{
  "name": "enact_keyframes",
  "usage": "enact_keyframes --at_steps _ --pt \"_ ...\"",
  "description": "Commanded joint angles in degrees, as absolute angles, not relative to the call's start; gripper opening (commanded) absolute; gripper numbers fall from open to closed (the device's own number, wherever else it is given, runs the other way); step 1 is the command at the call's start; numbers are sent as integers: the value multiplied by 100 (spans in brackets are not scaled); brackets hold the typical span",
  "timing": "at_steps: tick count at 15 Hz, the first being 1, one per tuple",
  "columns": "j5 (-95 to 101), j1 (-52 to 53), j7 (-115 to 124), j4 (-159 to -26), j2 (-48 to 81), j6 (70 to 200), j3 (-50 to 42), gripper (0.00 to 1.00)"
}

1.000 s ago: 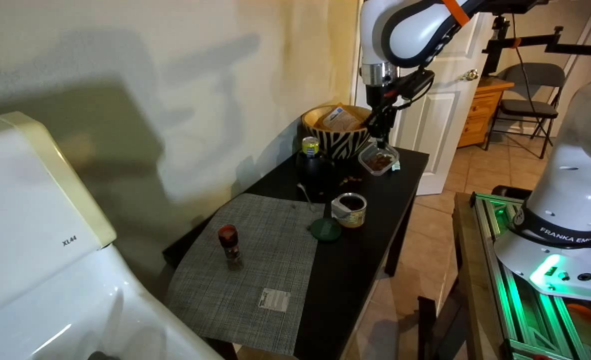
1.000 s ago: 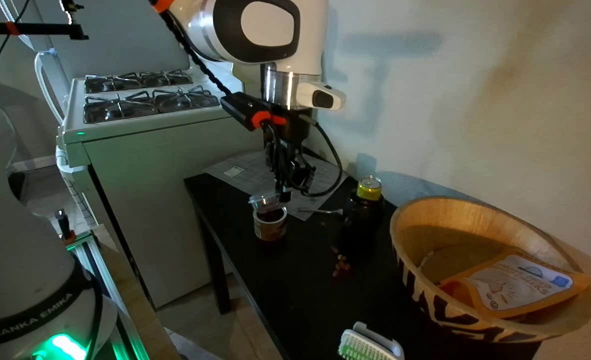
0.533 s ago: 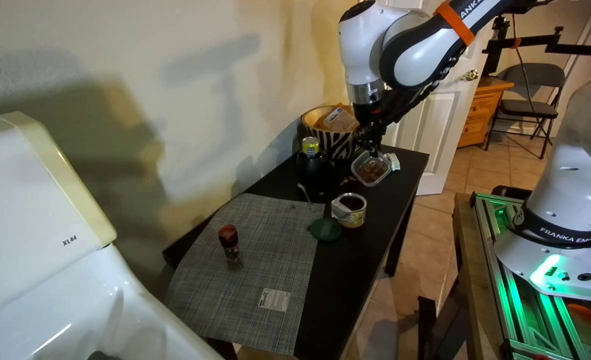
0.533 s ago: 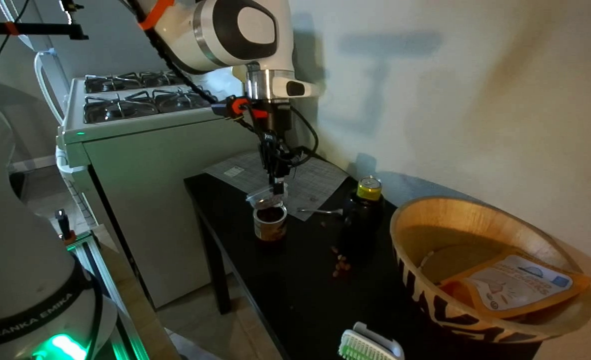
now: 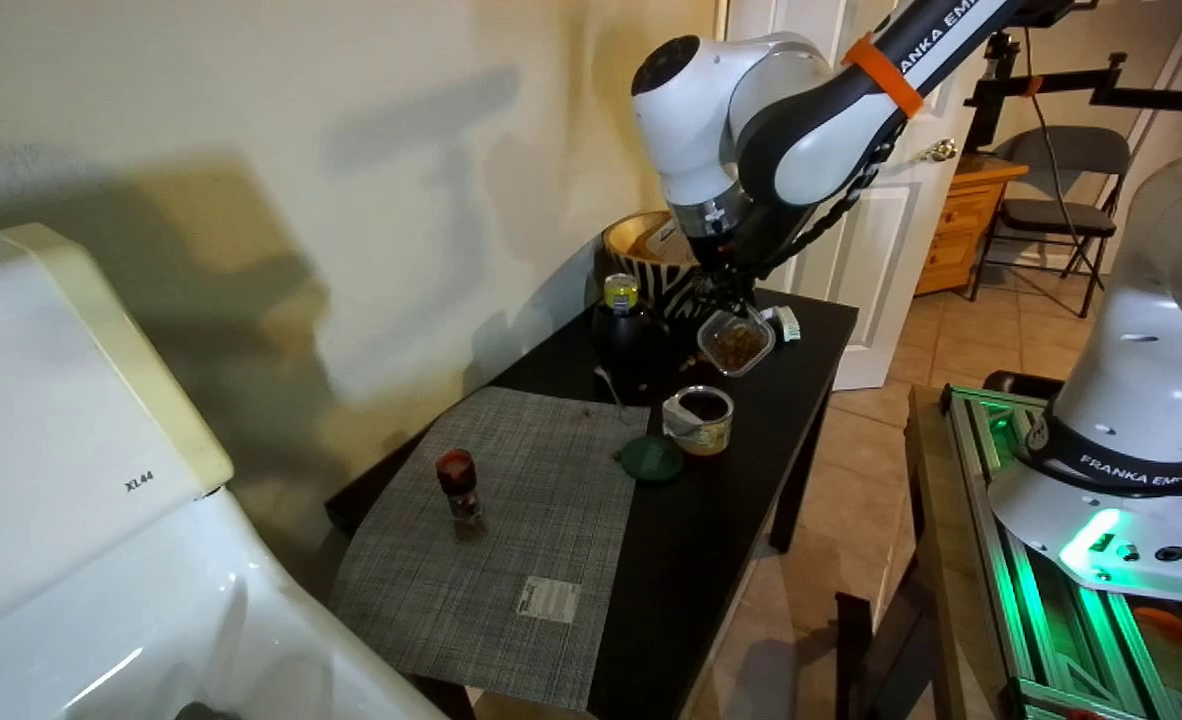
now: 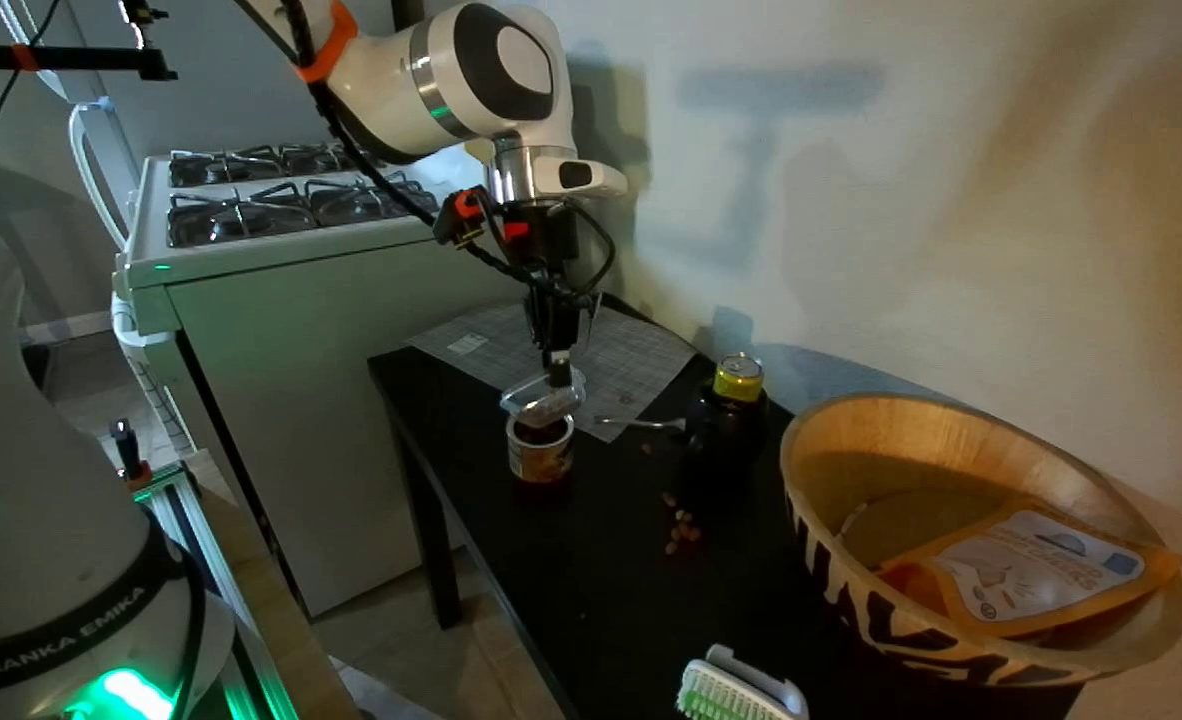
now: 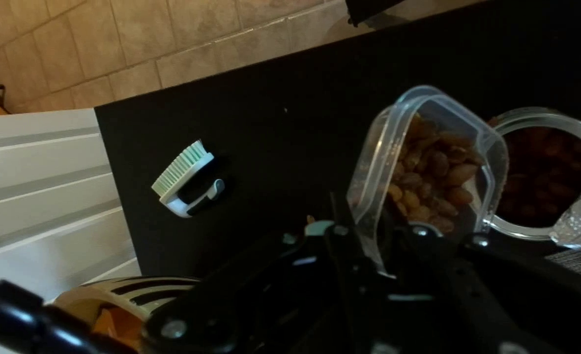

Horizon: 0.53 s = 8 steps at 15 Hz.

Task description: Transfer the coffee from the bowl to the can

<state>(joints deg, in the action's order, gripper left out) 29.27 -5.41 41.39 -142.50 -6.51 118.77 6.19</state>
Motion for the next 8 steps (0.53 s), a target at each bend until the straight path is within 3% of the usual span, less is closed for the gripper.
enact_keyframes --at_steps 1,8 --pt "3287 -242 4748 -13806 -192 11350 665 4" --pt "3824 357 5494 -13077 598 10287 645 4"
